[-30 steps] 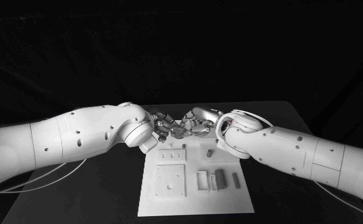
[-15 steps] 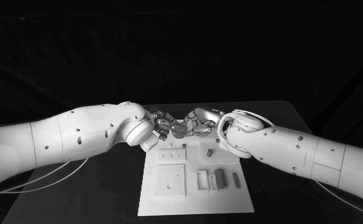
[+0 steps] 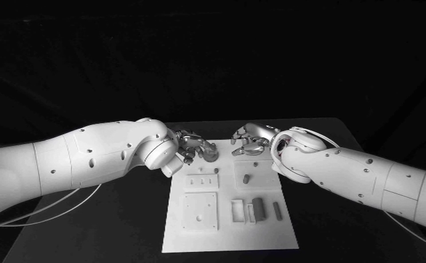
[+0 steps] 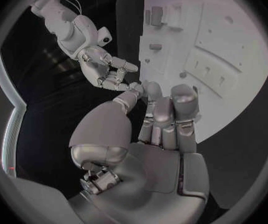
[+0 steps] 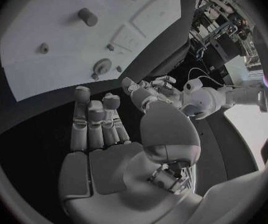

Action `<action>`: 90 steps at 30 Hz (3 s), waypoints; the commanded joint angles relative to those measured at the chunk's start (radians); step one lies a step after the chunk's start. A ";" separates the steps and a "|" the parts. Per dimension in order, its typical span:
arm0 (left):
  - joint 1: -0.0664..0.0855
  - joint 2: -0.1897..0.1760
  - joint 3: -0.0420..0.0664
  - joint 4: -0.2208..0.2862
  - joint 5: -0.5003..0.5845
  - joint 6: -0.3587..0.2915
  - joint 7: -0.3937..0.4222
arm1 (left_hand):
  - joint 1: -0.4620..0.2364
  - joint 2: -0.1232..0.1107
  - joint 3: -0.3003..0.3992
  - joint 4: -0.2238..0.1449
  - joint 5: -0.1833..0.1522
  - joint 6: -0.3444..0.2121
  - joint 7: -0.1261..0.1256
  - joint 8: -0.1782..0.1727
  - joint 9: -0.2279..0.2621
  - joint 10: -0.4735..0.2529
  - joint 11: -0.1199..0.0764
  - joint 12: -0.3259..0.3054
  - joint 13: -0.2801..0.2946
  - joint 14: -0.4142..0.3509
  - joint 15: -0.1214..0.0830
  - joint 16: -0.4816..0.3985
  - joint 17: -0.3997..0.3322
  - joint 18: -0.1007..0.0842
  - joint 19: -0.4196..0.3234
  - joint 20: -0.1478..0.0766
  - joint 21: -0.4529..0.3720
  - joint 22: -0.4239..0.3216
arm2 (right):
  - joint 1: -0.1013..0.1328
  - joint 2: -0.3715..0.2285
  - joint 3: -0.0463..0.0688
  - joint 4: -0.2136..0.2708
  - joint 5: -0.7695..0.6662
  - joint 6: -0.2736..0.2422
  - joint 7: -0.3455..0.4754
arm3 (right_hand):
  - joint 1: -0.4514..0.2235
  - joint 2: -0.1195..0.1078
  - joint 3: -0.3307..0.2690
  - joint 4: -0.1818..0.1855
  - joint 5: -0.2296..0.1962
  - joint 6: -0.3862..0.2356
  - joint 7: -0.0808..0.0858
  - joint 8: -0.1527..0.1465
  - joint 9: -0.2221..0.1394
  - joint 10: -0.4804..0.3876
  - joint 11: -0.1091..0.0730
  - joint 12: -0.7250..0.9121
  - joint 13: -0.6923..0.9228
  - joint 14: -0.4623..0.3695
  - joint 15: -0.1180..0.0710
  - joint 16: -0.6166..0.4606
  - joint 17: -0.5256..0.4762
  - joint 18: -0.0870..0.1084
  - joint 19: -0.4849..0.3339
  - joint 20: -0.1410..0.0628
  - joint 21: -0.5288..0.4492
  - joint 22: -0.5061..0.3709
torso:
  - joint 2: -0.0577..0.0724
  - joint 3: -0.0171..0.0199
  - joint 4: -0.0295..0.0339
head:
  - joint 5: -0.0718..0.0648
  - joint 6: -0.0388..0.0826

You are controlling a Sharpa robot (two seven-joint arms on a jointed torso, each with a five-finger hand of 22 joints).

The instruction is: Assemble the parts on the task board

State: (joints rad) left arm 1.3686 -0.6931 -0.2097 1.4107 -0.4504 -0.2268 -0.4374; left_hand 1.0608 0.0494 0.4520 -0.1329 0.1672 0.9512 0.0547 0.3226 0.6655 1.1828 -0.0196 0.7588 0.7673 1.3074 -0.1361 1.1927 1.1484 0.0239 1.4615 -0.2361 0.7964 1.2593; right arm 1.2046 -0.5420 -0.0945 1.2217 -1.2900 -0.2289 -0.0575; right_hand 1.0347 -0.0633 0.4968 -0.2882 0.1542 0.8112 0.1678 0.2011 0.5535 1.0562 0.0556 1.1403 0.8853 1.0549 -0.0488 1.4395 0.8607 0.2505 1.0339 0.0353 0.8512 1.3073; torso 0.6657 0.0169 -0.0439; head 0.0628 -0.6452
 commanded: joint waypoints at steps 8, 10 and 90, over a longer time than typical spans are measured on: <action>0.001 0.005 -0.005 -0.002 -0.057 0.016 -0.068 | -0.051 -0.026 0.177 -0.153 0.215 0.066 0.013 0.038 0.088 0.020 -0.024 0.004 -0.003 -0.006 -0.015 -0.009 -0.007 0.140 0.015 -0.003 -0.012 -0.006 | 0.022 -0.049 0.004 -0.028 0.060 -0.028 0.014 | 0.007 -0.005 0.002 -0.001 0.016 0.005 0.003 -0.004 -0.001 -0.007 0.001 -0.006 -0.003 -0.009 0.000 -0.005 -0.003 0.011 -0.006 0.001 -0.007 0.002 | 0.000 0.0010 0.0003 | 0.003 -0.005; 0.002 0.007 -0.021 -0.002 -0.077 0.014 -0.078 | -0.055 -0.031 0.179 -0.154 0.234 0.067 0.011 0.045 0.094 0.021 -0.025 0.006 -0.003 -0.005 -0.017 -0.009 -0.008 0.139 0.016 -0.005 -0.013 -0.007 | 0.028 -0.055 0.006 -0.040 0.071 -0.030 0.019 | 0.008 -0.006 0.003 -0.001 0.018 0.005 0.003 -0.003 -0.001 -0.007 0.001 -0.005 -0.004 -0.010 0.000 -0.005 -0.003 0.011 -0.006 0.001 -0.007 0.002 | -0.001 0.0005 0.0003 | 0.004 -0.006; -0.104 0.160 -0.029 -0.221 -0.389 0.188 -0.165 | -0.127 -0.049 0.184 -0.156 0.474 0.034 -0.014 0.238 0.162 0.038 -0.048 0.062 -0.025 0.006 -0.039 0.020 0.000 0.116 0.014 -0.026 -0.009 0.001 | 0.071 -0.061 0.035 -0.138 0.169 -0.016 0.019 | 0.021 0.000 0.012 -0.001 0.059 0.009 0.002 -0.001 -0.003 -0.006 0.000 -0.004 -0.009 -0.010 -0.001 -0.003 -0.007 0.011 -0.006 0.003 -0.007 0.006 | -0.007 -0.0005 -0.0004 | 0.012 -0.077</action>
State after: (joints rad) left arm 1.2641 -0.5336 -0.2397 1.1863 -0.8272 -0.0260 -0.6061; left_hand 0.9344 -0.0061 0.4687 -0.1258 0.6398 0.9522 0.0540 0.4568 0.8253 1.1811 -0.0216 0.8162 0.7434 1.3270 -0.1558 1.2075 1.1489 0.0196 1.4652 -0.2536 0.7857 1.2595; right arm 1.2756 -0.6037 -0.0606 1.0837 -1.1193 -0.2598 -0.0404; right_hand 1.0441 -0.0618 0.5026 -0.2884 0.2092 0.8143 0.1629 0.2012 0.5520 1.0561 0.0557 1.1375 0.8777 1.0465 -0.0467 1.4386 0.8553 0.2505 1.0288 0.0381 0.8478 1.3073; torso 0.6590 0.0163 -0.0440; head 0.0745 -0.7214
